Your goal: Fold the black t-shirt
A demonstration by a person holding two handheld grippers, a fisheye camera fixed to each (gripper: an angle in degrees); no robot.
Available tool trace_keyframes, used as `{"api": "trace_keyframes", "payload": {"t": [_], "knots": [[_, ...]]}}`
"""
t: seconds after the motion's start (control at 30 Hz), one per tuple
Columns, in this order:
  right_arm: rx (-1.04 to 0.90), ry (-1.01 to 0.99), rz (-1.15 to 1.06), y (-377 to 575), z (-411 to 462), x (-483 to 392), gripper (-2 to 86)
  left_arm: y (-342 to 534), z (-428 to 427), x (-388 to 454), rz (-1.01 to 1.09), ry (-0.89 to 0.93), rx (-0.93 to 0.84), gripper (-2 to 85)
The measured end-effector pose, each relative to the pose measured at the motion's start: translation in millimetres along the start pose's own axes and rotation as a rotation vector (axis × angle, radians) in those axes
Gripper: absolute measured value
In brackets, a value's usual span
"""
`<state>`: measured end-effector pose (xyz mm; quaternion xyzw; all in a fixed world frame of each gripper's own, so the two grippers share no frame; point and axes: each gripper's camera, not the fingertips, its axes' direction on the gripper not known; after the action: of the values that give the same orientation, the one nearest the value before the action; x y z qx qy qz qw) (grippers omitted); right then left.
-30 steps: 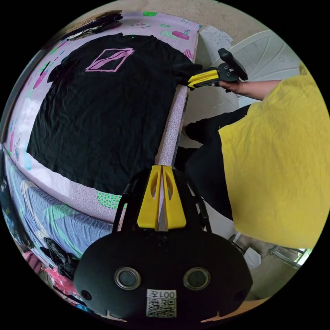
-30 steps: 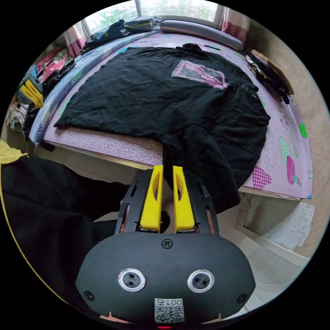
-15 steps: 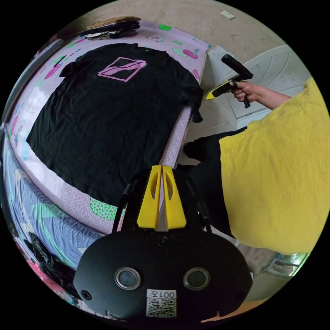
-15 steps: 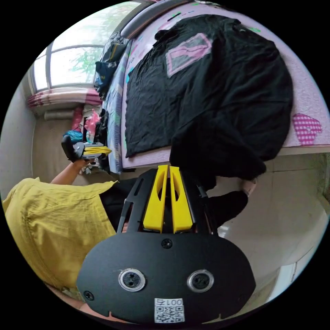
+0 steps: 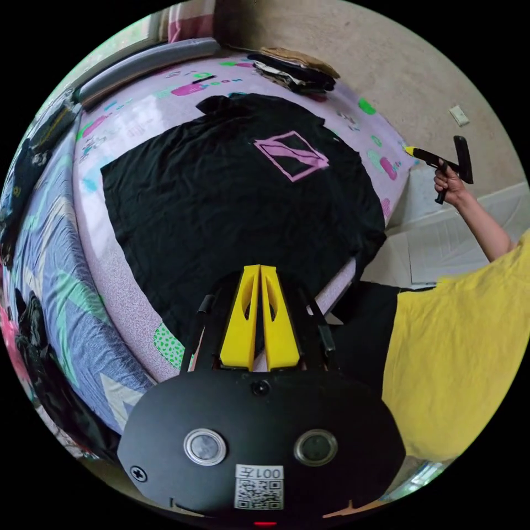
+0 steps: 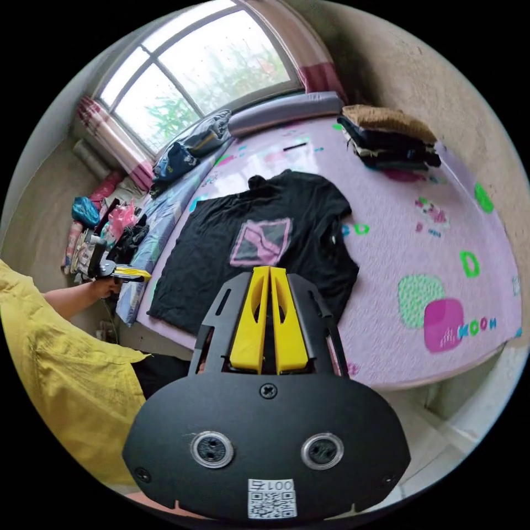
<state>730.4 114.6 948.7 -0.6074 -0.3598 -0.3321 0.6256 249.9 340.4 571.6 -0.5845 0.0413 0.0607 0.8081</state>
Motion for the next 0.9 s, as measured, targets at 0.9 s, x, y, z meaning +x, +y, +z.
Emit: {"api": "trace_keyframes", "payload": {"t": [0.9], "knots": [[-0.300,-0.062,-0.466,-483.9,192.3,49.7,6.5,-321.2,-130.5,-174.0,-0.101,-0.072,0.259,-1.2]]}}
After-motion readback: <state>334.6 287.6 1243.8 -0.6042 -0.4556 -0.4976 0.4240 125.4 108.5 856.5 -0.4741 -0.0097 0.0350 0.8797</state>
